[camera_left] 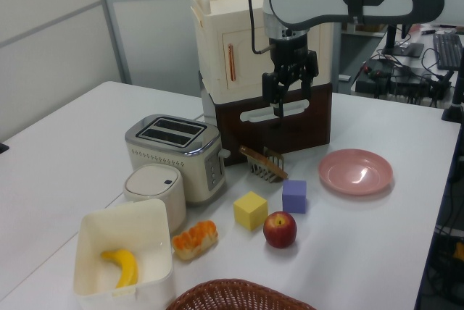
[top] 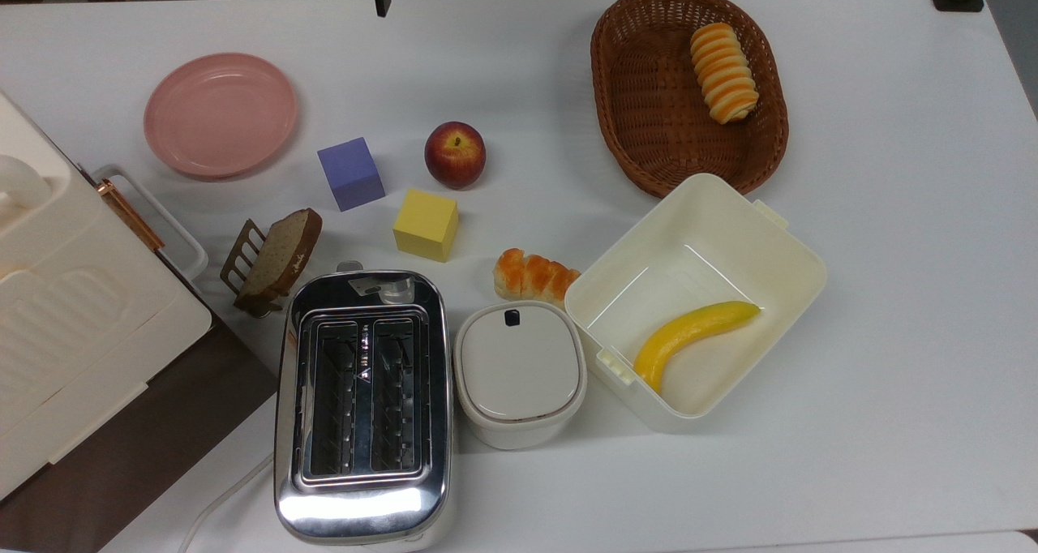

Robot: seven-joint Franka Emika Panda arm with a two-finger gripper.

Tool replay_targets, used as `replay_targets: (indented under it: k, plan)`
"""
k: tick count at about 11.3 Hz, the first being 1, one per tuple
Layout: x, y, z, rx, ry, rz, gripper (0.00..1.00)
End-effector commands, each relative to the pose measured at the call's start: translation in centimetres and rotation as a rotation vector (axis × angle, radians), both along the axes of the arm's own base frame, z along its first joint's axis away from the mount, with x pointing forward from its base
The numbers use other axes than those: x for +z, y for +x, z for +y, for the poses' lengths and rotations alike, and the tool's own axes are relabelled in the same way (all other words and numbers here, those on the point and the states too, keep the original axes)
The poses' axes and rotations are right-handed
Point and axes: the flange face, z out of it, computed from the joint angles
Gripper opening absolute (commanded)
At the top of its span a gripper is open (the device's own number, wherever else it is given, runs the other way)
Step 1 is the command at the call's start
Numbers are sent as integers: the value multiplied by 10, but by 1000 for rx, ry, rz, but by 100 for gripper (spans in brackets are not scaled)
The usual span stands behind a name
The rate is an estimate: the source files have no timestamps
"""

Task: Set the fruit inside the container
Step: 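Move the open gripper over the red apple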

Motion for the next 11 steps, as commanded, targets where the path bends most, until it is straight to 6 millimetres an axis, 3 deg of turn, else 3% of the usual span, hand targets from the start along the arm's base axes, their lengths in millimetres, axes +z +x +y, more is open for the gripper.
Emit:
replay_targets:
  k: [1, 11]
  plan:
    - [3, -6, 0, 25, 20, 19, 100]
    - [-3, -8, 2, 22, 21, 29, 100]
